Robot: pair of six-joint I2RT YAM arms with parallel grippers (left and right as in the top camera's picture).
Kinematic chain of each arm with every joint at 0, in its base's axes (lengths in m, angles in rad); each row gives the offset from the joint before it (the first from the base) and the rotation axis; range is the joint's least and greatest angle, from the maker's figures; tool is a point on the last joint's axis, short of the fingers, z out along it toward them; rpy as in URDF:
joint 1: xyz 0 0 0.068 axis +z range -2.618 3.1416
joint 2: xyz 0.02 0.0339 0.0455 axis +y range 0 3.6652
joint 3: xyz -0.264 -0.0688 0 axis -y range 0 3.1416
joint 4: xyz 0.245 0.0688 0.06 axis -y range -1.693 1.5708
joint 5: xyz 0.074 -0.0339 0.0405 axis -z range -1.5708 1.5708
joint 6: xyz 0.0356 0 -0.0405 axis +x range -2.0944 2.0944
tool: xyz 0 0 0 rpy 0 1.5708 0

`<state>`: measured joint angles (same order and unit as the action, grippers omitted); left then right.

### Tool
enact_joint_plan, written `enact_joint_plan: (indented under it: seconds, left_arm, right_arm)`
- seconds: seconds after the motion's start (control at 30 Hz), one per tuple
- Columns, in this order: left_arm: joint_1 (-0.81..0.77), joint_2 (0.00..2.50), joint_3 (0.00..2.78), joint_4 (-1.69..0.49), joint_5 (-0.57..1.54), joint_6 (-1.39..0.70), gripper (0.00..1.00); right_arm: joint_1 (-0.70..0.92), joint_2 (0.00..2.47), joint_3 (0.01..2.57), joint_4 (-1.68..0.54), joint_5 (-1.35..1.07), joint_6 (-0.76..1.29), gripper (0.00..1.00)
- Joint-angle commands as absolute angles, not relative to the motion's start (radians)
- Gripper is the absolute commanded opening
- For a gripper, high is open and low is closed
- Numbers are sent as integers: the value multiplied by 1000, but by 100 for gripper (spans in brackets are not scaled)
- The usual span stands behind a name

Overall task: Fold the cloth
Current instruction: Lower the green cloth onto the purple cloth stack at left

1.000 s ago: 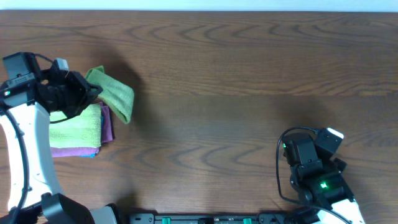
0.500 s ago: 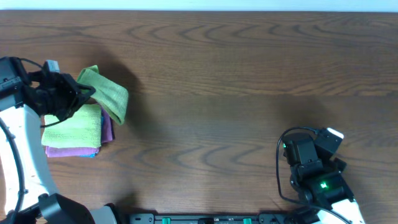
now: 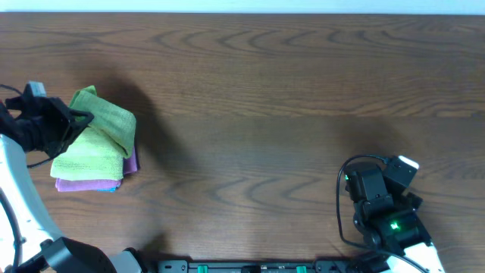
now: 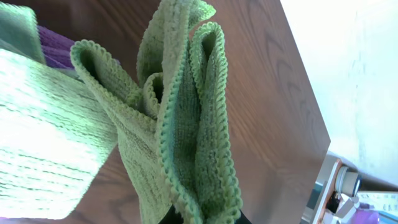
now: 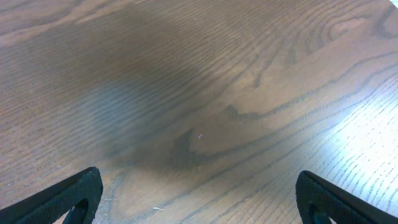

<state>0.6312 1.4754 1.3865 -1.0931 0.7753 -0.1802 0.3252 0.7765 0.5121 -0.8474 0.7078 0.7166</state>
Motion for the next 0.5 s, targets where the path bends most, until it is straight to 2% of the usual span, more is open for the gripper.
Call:
enact_joint_plan:
  seconds: [0.0, 0.47]
  left_arm:
    - [652, 1461, 1409, -1096, 781, -141, 6]
    - [689, 1464, 1409, -1103, 726, -133, 6]
  right_arm:
    - [319, 772, 509, -848, 729, 732, 99]
    - [319, 772, 509, -848, 729, 732, 99]
